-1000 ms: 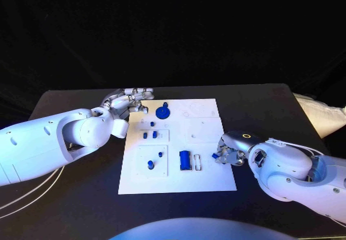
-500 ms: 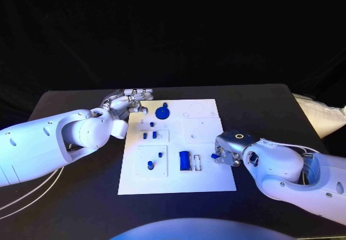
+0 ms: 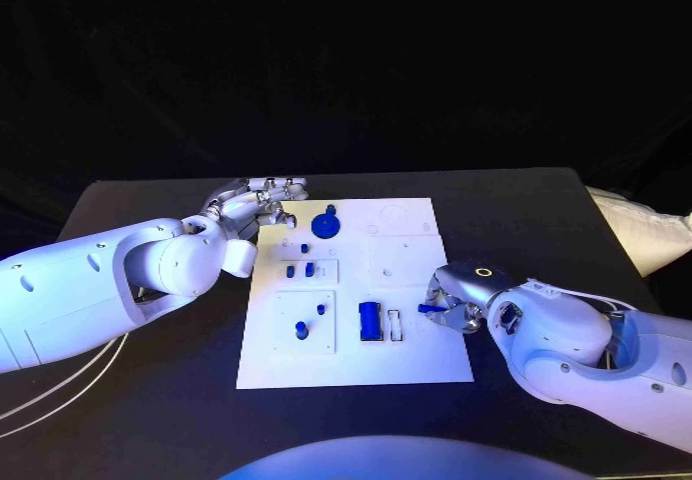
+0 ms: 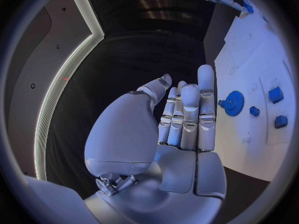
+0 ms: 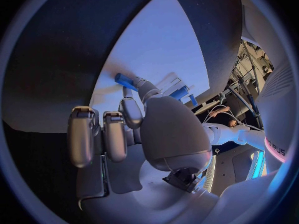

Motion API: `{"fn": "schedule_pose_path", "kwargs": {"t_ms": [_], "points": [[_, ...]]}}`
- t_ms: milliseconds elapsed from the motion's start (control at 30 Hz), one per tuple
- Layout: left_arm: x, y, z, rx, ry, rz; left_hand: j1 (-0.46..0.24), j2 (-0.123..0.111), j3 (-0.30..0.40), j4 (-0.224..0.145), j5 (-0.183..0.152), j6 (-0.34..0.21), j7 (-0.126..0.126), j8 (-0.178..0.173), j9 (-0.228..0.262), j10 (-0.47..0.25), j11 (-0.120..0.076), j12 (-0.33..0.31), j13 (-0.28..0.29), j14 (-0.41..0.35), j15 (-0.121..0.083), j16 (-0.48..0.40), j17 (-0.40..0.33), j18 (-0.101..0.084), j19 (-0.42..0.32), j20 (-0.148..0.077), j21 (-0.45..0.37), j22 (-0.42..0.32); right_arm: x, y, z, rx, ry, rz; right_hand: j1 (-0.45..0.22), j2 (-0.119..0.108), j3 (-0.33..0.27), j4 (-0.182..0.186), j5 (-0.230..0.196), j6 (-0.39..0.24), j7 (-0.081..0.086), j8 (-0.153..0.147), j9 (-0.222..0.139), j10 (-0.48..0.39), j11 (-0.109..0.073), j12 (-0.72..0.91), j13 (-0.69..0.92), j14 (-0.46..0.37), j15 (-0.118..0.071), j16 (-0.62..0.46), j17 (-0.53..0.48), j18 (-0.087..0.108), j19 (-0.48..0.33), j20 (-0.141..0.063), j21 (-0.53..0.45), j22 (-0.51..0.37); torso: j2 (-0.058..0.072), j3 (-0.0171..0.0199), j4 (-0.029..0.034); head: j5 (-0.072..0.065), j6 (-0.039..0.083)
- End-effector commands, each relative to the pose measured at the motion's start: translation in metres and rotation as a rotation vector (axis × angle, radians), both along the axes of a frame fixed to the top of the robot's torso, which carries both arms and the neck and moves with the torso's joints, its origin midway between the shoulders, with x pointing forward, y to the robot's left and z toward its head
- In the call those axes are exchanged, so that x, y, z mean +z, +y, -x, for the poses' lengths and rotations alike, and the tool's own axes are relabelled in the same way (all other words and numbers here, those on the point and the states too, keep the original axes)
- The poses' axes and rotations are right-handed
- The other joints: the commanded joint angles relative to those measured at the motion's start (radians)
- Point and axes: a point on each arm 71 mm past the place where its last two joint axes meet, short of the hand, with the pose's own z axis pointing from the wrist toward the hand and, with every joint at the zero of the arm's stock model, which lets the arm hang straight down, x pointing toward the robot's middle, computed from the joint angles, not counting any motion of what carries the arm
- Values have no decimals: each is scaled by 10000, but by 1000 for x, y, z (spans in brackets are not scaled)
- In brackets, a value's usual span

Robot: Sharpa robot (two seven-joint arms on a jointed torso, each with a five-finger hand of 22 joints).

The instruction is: Assemble the parts on the task board

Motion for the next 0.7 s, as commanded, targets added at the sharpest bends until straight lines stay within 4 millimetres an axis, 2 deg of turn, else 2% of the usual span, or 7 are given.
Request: {"fn": "schedule_pose_path", "kwargs": {"t_ms": [33, 100, 167, 333, 500, 700], "points": [[1, -2, 1, -191, -72, 80, 15, 112, -55, -10, 7, -56, 9, 29, 2, -37, 0, 42, 17, -62, -6, 3, -9, 193, -23, 63, -46, -17, -5, -3, 5, -1001, 890, -1521, -296, -119, 325, 89, 141, 103, -25, 42, 129, 216, -160, 110, 354, 859, -59, 42, 1557, -164, 125, -73, 62, 83, -9, -7, 12, -3, -5], [1, -2, 1, -194, -70, 81, 15, 112, -55, -10, 7, -56, 9, 29, 2, -37, 0, 42, 17, -62, -6, 3, -9, 193, -23, 63, -46, -17, -1, -4, 5, -1319, 1026, -2115, -503, -203, 456, 184, 177, 106, -28, 29, 143, 233, -152, 118, 367, 863, -58, 52, 1578, -166, 130, -72, 66, 92, -9, -13, 21, -8, -9], [0, -2, 1, -195, -69, 81, 15, 112, -55, -10, 7, -56, 9, 29, 2, -37, 0, 42, 17, -62, -6, 3, -9, 193, -23, 63, -46, -17, 3, -4, 5, -1539, 1096, -2541, -720, -247, 534, 308, 183, 109, -23, 18, 153, 241, -142, 116, 372, 864, -49, 52, 1578, -165, 130, -71, 65, 90, -4, -11, 2, 10, 4], [0, -3, 1, -203, -66, 82, 15, 112, -55, -10, 7, -56, 9, 29, 2, -37, 0, 42, 17, -62, -6, 3, -9, 193, -23, 63, -46, -17, 8, -1, 6, -1875, 1528, -3248, -1250, -445, 653, 613, -90, 145, -34, 0, 184, 300, -146, 187, 435, 869, -52, 62, 1602, -168, 141, -71, 75, 113, 10, -8, 4, 7, 3], [1, -3, 1, -220, -62, 86, 15, 112, -55, -10, 7, -56, 9, 29, 2, -37, 0, 42, 17, -62, -6, 3, -9, 193, -23, 63, -46, -17, 5, 5, 6, -2009, 2110, -3536, -1462, -547, 697, 731, 172, 186, -42, 2, 216, 342, -150, 261, 498, 873, -58, 70, 1619, -171, 150, -78, 84, 132, 4, -8, 1, 29, -31], [1, -3, 1, -223, -57, 84, 29, 123, -57, -16, 9, -60, 9, 32, 2, -45, -1, 51, 17, -62, -7, 10, -5, 194, -22, 62, -50, -20, 1, 13, 5, -1907, 2525, -3504, -1710, -574, 664, 893, 230, 305, -82, 53, 268, 400, -176, 349, 565, 881, -74, 90, 1655, -183, 175, -87, 115, 193, -2, -13, 3, 46, -46]]}}
